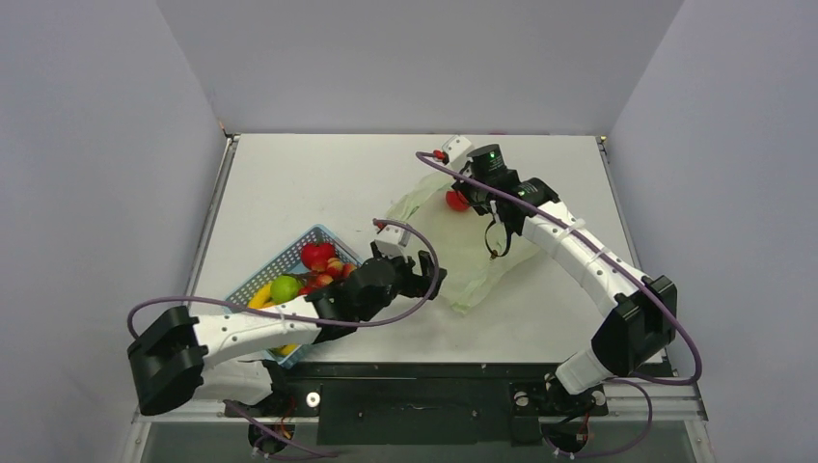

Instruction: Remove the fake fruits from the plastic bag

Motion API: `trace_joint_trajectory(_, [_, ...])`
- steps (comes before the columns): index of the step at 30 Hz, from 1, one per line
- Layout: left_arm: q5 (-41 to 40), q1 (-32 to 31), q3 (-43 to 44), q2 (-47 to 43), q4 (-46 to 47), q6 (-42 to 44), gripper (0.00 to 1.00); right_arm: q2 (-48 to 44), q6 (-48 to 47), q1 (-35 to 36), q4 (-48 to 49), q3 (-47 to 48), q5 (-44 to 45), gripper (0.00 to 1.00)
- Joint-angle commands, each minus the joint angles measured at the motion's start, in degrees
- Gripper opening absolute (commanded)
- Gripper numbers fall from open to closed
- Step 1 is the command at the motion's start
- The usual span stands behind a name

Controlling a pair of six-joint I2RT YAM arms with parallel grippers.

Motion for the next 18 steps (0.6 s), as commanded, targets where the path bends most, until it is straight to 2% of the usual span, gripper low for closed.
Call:
trace_joint_trajectory(1, [-10.1, 0.3, 6.1, 8.0, 9.0, 6.4, 0.80, -0.3, 1.6, -0.4, -0.2, 2.2, -3.4, 0.00])
trace_joint_trajectory(7, [-8.7, 1.9, 12.4, 19.3, 12.4, 7.3, 0.74, -0.6, 2.5, -0.8, -0.2, 1.9, -5.5, 0.00])
trace_joint_trajectory(12, [-7.9, 4.5, 15.8, 27.7, 15.7, 4.3, 0.71, -1.9, 5.8, -0.8, -1.0, 2.2, -9.6, 0.00])
trace_joint_trajectory(18, [-9.0, 6.5, 18.3, 34.4, 23.7, 4.0, 0.74, -3.7, 7.6, -0.8, -2.2, 2.2, -12.5, 0.00])
